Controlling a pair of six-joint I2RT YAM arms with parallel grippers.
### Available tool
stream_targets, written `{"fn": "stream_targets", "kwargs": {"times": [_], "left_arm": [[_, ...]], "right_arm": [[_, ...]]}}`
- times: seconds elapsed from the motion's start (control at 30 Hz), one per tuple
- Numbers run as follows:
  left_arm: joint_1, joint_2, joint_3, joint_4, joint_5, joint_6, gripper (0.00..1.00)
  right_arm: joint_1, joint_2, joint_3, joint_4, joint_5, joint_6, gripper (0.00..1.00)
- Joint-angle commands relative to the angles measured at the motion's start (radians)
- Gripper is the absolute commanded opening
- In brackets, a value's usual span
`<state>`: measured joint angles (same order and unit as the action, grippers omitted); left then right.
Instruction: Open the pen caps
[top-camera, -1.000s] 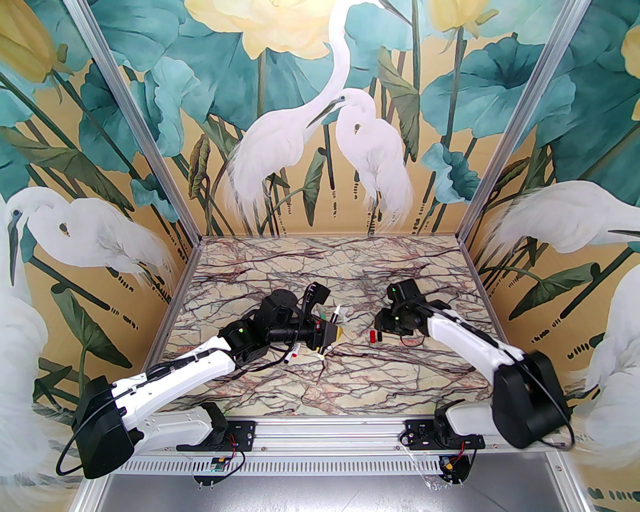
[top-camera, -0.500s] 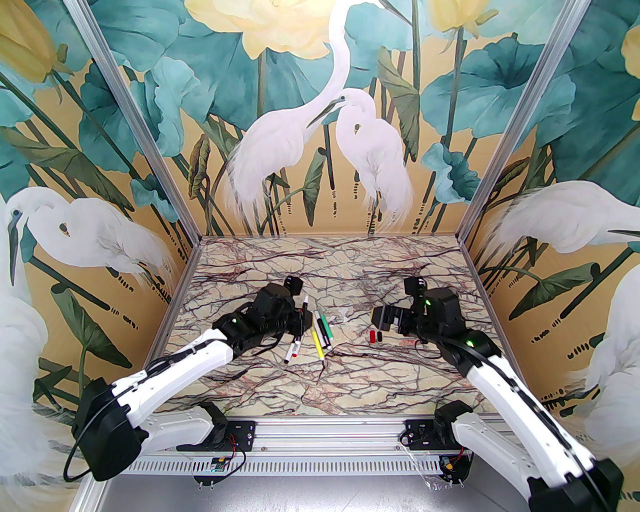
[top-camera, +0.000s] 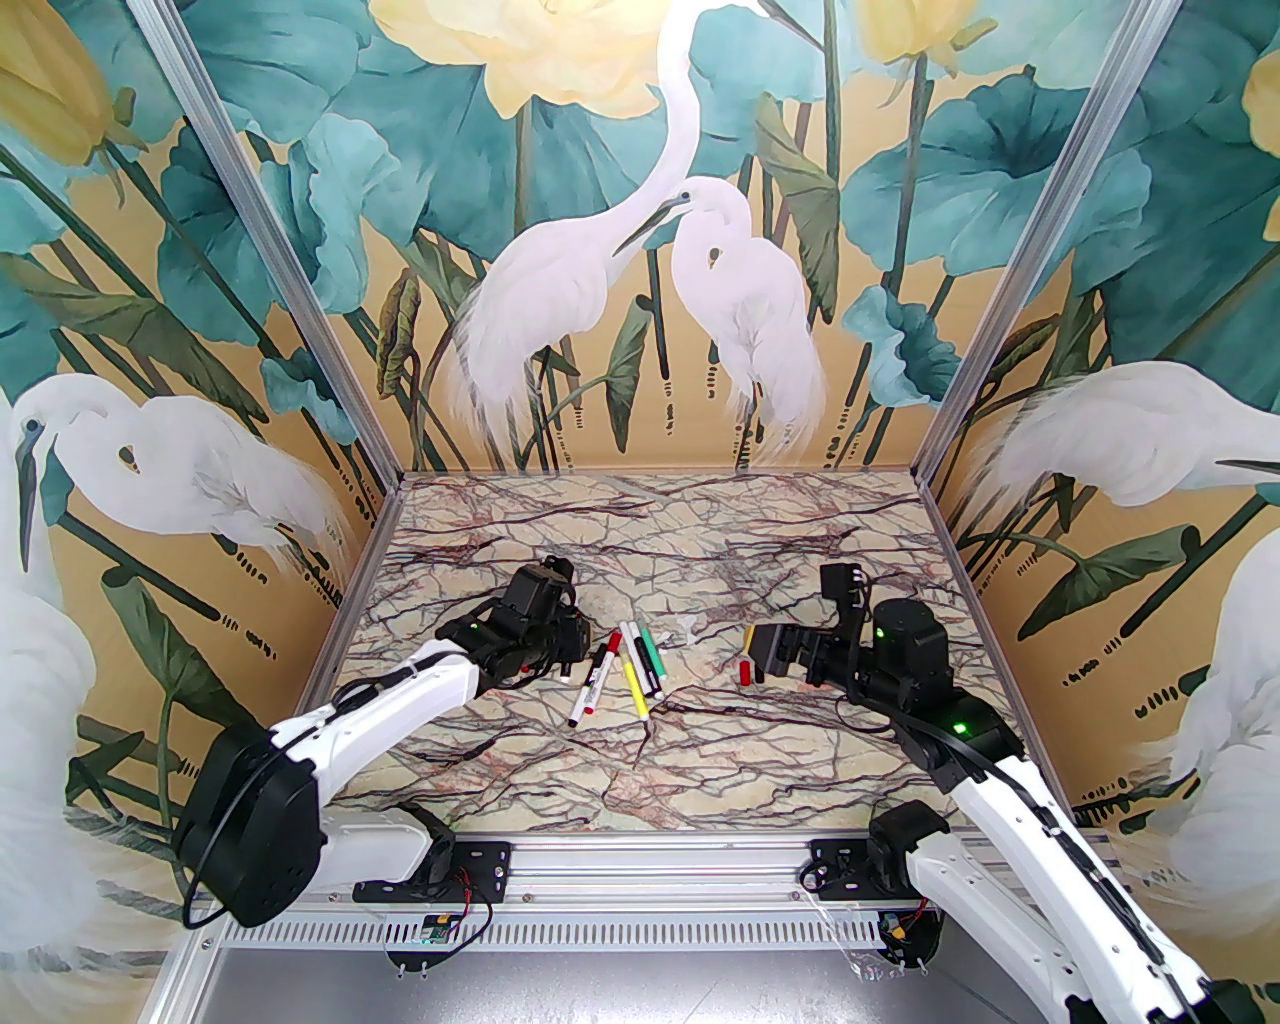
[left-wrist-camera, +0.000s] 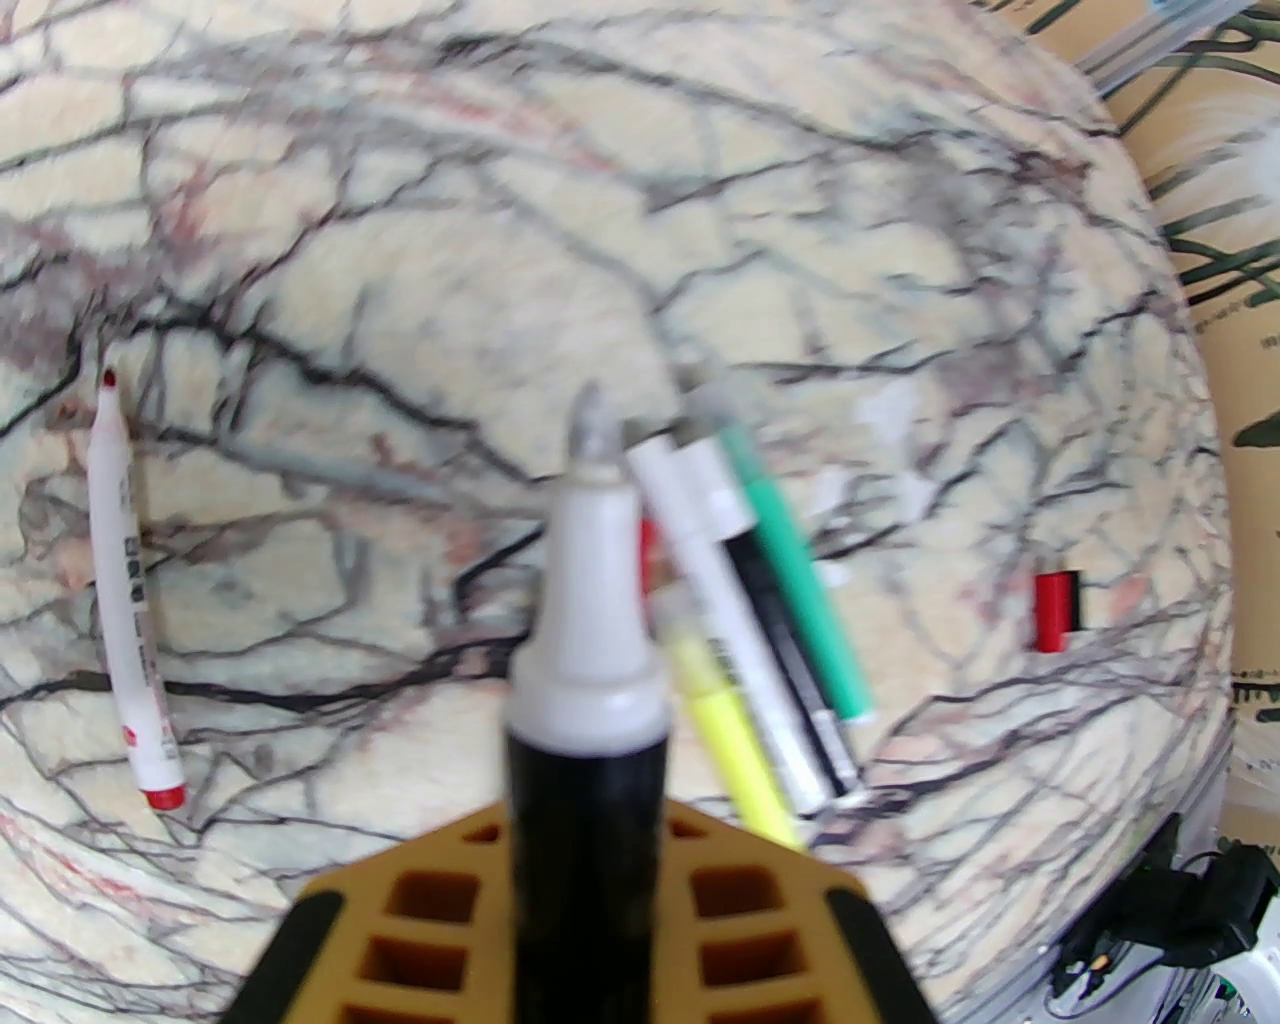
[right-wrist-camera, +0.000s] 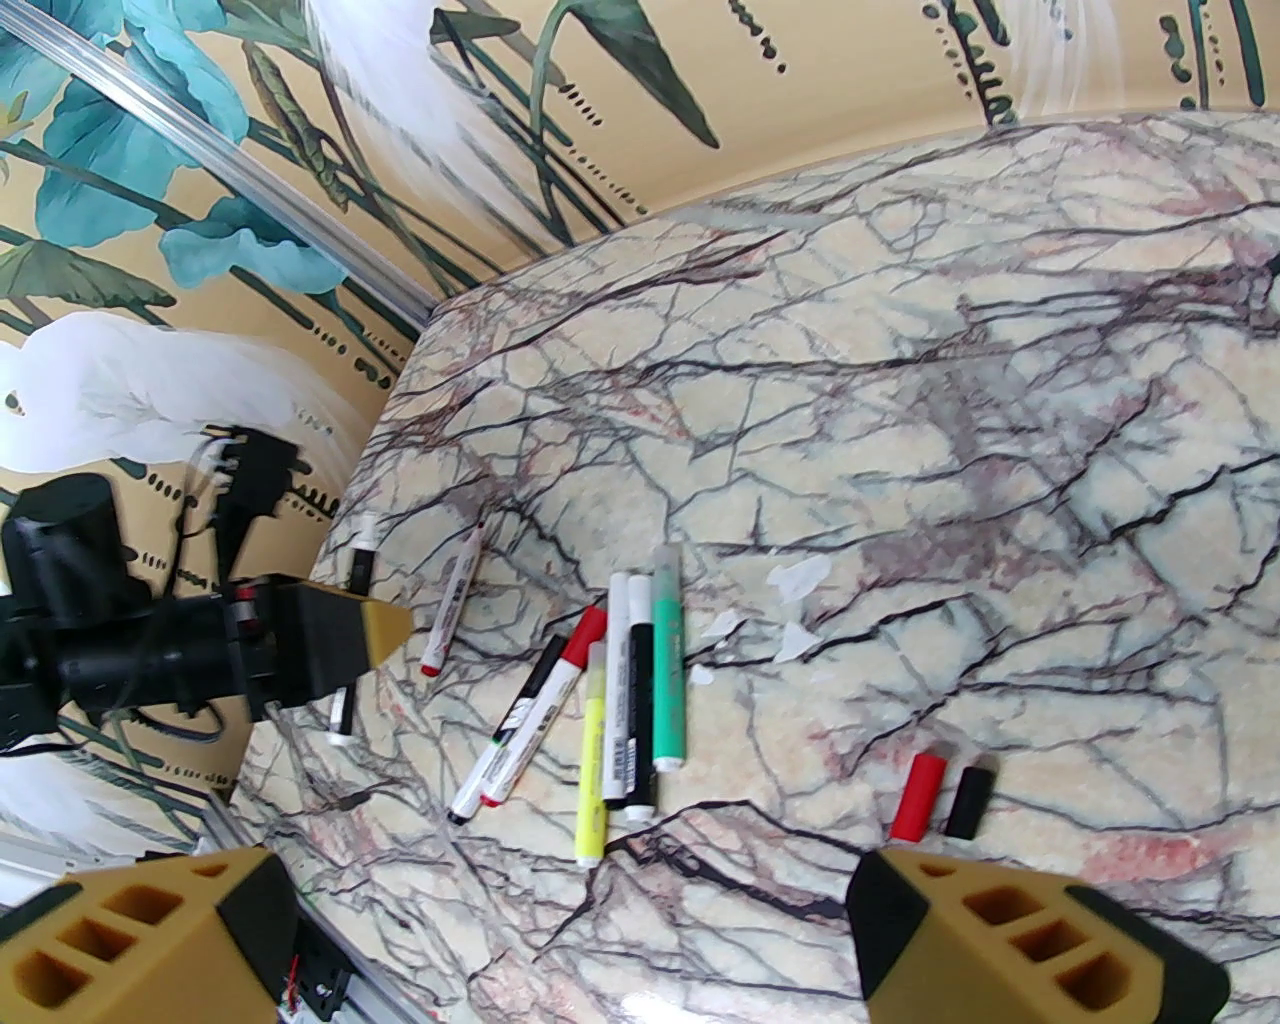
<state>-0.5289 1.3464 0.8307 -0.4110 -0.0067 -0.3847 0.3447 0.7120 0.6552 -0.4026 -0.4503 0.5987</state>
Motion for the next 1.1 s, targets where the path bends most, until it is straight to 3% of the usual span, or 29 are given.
{"fn": "stream_targets", "kwargs": {"times": [0.0,0.47,1.07], "left_arm": [[0.016,0.03,-0.008,0.018,-0.028,0.031,0.04],[0.112,0.201,0.053,0.015,-0.127,0.117,0.04],[0.115,0.344,0.133,0.008,-0.184,0.117,0.06]], "right_arm": [[0.0,-0.014,-0.005,0.038,-0.051,0.003,0.99],[0.004,-0.074,-0.059,0.06,-0.032,0.052,0.99],[0.014,-0.046,-0.042,0.06,-0.01,0.044,0.99]]}}
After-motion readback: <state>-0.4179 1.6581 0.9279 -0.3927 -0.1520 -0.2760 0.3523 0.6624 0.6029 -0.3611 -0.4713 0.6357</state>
